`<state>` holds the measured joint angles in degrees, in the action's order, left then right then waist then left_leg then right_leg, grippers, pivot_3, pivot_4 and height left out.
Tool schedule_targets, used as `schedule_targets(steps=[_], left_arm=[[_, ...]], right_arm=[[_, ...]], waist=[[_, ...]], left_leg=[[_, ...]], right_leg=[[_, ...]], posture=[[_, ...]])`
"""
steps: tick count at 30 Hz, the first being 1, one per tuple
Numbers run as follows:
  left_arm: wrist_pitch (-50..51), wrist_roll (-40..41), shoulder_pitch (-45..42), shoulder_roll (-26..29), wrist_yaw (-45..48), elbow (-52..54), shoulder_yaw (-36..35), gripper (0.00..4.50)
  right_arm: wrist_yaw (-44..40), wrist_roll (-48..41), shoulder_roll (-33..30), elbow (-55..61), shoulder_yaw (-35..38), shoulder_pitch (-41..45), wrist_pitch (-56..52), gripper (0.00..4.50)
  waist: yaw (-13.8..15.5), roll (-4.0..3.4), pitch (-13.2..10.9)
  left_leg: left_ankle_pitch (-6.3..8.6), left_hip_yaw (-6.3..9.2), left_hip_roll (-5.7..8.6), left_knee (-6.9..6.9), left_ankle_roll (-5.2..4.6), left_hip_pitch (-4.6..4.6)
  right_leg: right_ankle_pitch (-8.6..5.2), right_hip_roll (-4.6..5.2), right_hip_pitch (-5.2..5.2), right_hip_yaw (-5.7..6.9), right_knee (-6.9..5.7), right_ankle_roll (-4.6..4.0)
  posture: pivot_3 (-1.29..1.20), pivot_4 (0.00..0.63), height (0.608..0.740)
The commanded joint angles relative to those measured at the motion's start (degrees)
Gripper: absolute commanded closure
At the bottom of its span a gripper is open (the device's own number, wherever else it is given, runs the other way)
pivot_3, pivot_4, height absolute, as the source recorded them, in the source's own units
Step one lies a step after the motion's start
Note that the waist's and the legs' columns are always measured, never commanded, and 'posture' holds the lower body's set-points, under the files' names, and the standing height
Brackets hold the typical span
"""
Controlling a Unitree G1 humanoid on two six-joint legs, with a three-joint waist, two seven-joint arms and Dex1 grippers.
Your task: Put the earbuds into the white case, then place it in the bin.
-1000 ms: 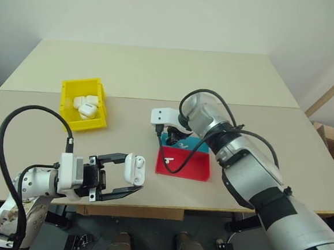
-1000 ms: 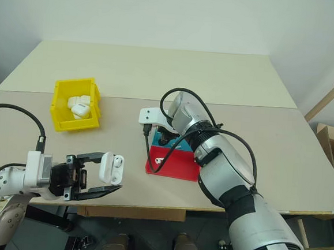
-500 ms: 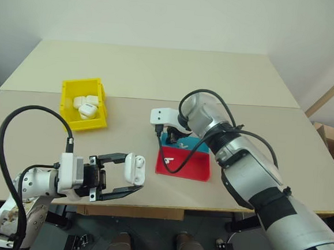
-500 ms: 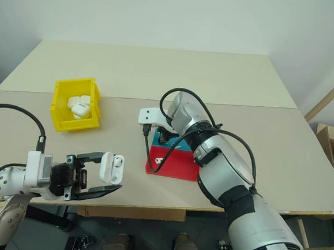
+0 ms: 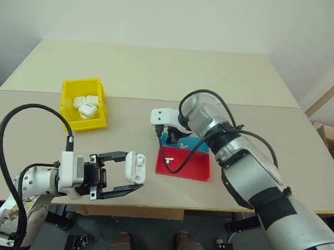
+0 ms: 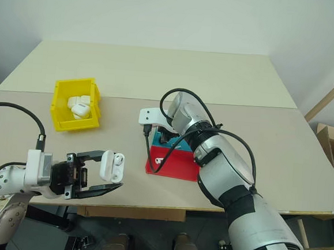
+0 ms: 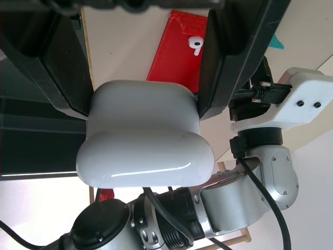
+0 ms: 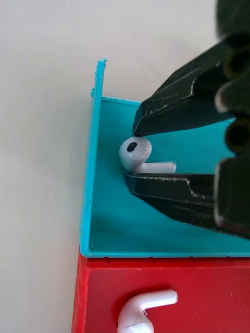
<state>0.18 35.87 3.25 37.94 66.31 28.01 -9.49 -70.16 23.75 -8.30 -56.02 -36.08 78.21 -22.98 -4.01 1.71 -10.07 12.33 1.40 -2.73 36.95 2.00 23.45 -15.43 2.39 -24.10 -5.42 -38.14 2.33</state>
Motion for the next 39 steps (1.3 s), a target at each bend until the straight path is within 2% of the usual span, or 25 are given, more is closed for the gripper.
schedule_targets(steps=[1, 9, 13, 16, 20, 22, 24, 26, 29, 33, 36, 39], left_arm=[[-0.6, 0.12, -0.34, -0.01, -0.38, 0.63, -0.08, 1.75], [-0.71, 0.27, -0.53, 0.12, -0.13, 0.44, -0.23, 1.75], [-0.06, 1.31, -1.62, -0.07, -0.37, 0.5, -0.19, 1.75], [0.53, 2.09, -2.75, -0.42, -0.62, 0.34, 0.2, 1.75], [1.53, 2.2, -4.5, -0.93, -1.02, -0.07, 1.19, 1.75], [2.51, 1.33, -6.28, -1.26, -2.29, -0.74, 2.04, 1.75], [2.84, 1.97, -8.19, -1.7, -2.13, -1.67, 2.56, 1.75], [3.76, 2.53, -10.09, -1.95, -2.38, -2.28, 3.08, 1.75], [5.66, 3.28, -12.89, -2.3, -2.72, -2.81, 4.07, 1.75], [7.35, 4.01, -16.53, -3.68, -3.77, -3.83, 4.97, 1.75], [8.04, 3.59, -18.47, -4.6, -3.73, -4.77, 5.56, 1.75], [9.37, 3.75, -20.7, -5.96, -4.57, -5.57, 6.73, 1.75]], right_arm=[[-0.16, 0.26, -0.13, 0.91, 0.91, 1.2, 0.79, 3.77], [-0.05, -0.11, -0.82, 2.69, 1.66, 1.28, 0.75, 3.77], [-1.03, -2.36, -5.33, 9.81, 5.99, 2.21, -2.47, 3.77], [-1.95, -6.61, -11.01, 21.28, 12.83, 0.7, -7.28, 3.77], [-4.22, -17.05, -17.64, 40.74, 25.31, -4.93, -20.4, 3.77], [-2.43, -23.08, -19.17, 51.86, 33.22, -11.01, -23.15, 3.77], [1.44, -28.55, -18.5, 62.66, 41.68, -19.07, -21.55, 3.77], [5.79, -33.3, -15.45, 71.85, 48.49, -27.4, -15.24, 3.77], [5.39, -44.52, -15.03, 82.87, 53.9, -35.49, -19.04, 3.77], [13.14, -61.82, -11.02, 92.41, 59.39, -40.72, -26.79, 3.77], [16.61, -70.37, -9.55, 95.4, 60.0, -44.37, -25.92, 3.77], [19.52, -75.43, -5.67, 98.66, 57.63, -48.81, -20.56, 3.77]], waist=[[0.0, 0.0, 0.0], [0.0, 0.0, 0.0], [0.18, -0.01, -0.01], [0.45, -0.01, -0.01], [0.82, 0.0, 0.0], [1.19, 0.01, 0.01], [1.45, 0.05, 0.03], [1.5, 0.09, 0.06], [1.35, 0.03, 0.03], [1.05, 0.02, 0.04], [0.92, 0.02, 0.04], [1.23, 0.02, 0.04]], left_leg=[[0.0, 0.0, 0.0, 0.0, 0.0, 0.0], [0.0, 0.0, 0.0, 0.0, 0.0, 0.0], [0.0, 0.01, 0.0, 0.01, 0.0, 0.03], [0.0, 0.03, 0.01, 0.01, 0.0, 0.08], [0.0, 0.07, 0.01, 0.01, 0.0, 0.09], [0.0, 0.08, 0.01, 0.01, 0.0, 0.07], [0.0, 0.1, 0.01, 0.04, 0.0, 0.04], [-0.01, 0.08, 0.02, 0.06, -0.01, -0.01], [-0.01, 0.04, 0.04, 0.08, 0.0, 0.0], [-0.01, 0.06, 0.0, 0.06, -0.01, -0.04], [-0.01, 0.08, 0.0, 0.07, -0.01, -0.28], [-0.01, 0.11, 0.0, 0.05, -0.01, -0.6]], right_leg=[[0.0, 0.0, 0.0, 0.0, 0.0, 0.0], [0.0, 0.0, 0.0, 0.0, -0.01, 0.0], [0.0, 0.0, -0.01, 0.0, 0.0, 0.0], [0.0, 0.01, -0.01, 0.03, 0.03, 0.0], [0.0, 0.01, 0.01, 0.06, 0.05, 0.0], [0.0, 0.01, 0.07, 0.06, 0.07, 0.01], [0.0, 0.01, 0.11, 0.08, 0.04, 0.01], [0.01, 0.0, 0.18, 0.06, 0.04, 0.03], [0.02, 0.0, 0.17, -0.01, 0.04, 0.07], [0.03, -0.07, 0.17, -0.02, 0.02, 0.07], [0.02, -0.07, 0.48, 0.0, 0.06, 0.07], [-0.01, -0.07, 0.92, 0.07, 0.21, 0.12]], posture=[[0.0, 0.15, 0.74], [0.0, 0.15, 0.74], [0.0, 0.15, 0.74], [0.0, 0.15, 0.74], [0.0, 0.15, 0.74], [0.0, 0.15, 0.74], [0.0, 0.15, 0.74], [0.0, 0.15, 0.74], [0.0, 0.15, 0.74], [0.0, 0.15, 0.74], [0.0, 0.15, 0.74], [0.0, 0.15, 0.74]])
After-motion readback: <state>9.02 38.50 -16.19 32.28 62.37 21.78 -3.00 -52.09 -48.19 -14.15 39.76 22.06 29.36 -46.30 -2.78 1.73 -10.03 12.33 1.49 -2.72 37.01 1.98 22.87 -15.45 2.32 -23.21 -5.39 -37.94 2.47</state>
